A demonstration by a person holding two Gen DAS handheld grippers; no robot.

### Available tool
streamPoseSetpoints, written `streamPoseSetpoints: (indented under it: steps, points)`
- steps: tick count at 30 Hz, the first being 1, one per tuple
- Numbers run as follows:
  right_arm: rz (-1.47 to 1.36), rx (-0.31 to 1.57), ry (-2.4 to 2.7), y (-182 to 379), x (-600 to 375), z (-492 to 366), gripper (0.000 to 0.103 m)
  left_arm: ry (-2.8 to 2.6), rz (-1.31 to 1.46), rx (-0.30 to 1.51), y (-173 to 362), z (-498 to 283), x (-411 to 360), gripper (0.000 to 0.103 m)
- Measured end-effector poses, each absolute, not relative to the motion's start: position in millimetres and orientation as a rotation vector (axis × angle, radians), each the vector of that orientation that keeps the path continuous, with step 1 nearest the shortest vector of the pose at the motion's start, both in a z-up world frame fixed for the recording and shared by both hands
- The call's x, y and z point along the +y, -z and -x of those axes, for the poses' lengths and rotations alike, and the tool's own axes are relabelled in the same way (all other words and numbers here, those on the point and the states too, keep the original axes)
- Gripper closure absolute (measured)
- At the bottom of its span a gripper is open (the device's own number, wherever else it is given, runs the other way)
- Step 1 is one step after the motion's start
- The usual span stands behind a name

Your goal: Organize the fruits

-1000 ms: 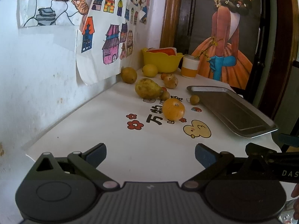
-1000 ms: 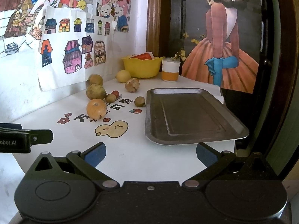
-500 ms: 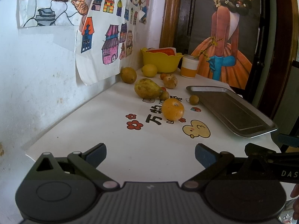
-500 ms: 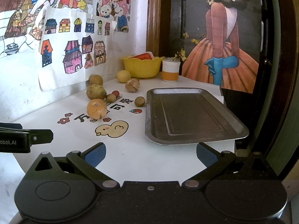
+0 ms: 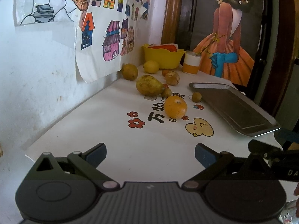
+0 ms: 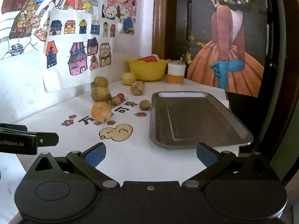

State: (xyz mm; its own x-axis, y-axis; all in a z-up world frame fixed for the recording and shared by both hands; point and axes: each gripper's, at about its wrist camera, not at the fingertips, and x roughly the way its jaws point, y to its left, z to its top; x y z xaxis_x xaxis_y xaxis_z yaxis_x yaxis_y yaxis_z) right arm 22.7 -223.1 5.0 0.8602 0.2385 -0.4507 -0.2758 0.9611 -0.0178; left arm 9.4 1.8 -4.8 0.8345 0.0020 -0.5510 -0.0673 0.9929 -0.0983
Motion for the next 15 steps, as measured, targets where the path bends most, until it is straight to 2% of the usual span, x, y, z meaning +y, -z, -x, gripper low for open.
streamPoseSetpoints:
  steps: [15]
  points:
    - [0.147,0.471,-0.555,-43.5,-206.6,-90.0,0.001,-0.033,0.170,0.670,-29.5,-95.6,34.7,0.000]
